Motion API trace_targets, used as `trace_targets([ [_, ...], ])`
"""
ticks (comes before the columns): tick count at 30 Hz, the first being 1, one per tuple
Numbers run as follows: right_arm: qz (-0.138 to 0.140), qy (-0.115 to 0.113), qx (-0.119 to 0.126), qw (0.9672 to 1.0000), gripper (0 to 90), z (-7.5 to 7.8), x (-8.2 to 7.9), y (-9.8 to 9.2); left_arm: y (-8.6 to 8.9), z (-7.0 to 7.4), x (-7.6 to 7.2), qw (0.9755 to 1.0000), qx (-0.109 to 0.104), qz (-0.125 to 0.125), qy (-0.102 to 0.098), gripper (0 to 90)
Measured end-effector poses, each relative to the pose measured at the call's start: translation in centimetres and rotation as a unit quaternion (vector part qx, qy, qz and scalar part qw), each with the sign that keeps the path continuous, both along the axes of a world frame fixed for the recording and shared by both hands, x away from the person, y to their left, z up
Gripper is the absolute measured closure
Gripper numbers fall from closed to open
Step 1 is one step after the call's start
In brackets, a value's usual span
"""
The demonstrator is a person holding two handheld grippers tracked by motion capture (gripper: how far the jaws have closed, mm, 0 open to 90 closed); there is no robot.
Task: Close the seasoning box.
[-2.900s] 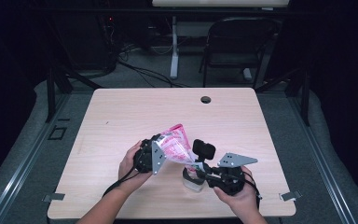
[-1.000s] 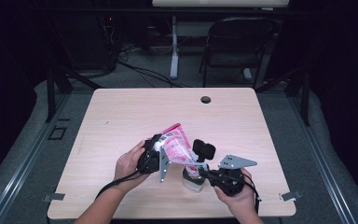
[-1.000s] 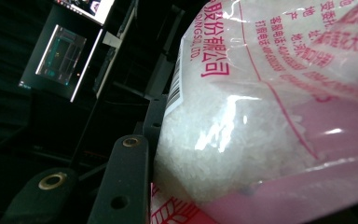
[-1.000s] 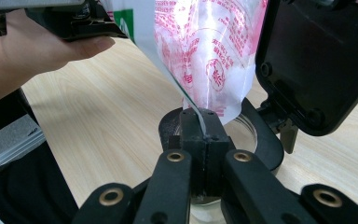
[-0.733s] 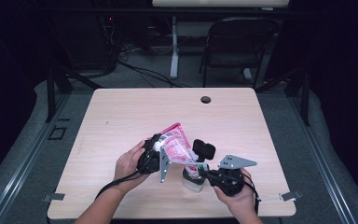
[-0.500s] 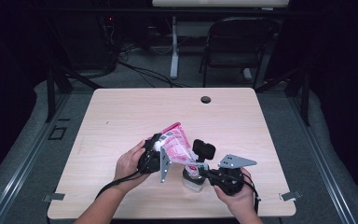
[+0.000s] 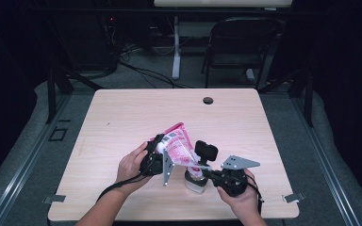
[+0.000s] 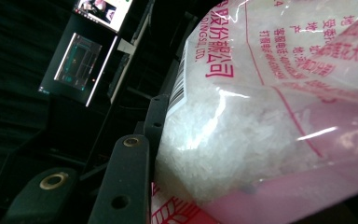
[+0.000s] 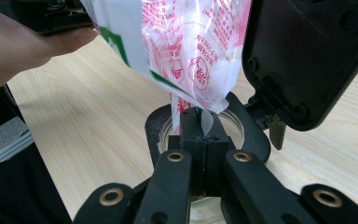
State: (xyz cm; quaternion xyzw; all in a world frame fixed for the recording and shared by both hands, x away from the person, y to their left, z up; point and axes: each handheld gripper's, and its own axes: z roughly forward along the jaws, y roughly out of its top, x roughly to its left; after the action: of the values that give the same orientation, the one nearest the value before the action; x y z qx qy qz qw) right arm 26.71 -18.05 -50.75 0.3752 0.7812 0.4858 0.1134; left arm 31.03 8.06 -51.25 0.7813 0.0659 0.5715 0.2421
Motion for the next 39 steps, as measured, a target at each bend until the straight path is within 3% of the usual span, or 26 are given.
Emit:
trace_targets([
  [17,0.004,0.007,-0.001,1.0000,90.0,-0.3,-0.4,-0.2,-0.3,0.2,-0.8,0.9996,0.011,-0.003,-0.026,67.9],
  [39,0.004,0.011,-0.005,0.9999,90.0,-0.7,-0.4,-0.2,-0.5,0.6,-1.3,0.9993,0.011,-0.007,-0.036,68.0],
])
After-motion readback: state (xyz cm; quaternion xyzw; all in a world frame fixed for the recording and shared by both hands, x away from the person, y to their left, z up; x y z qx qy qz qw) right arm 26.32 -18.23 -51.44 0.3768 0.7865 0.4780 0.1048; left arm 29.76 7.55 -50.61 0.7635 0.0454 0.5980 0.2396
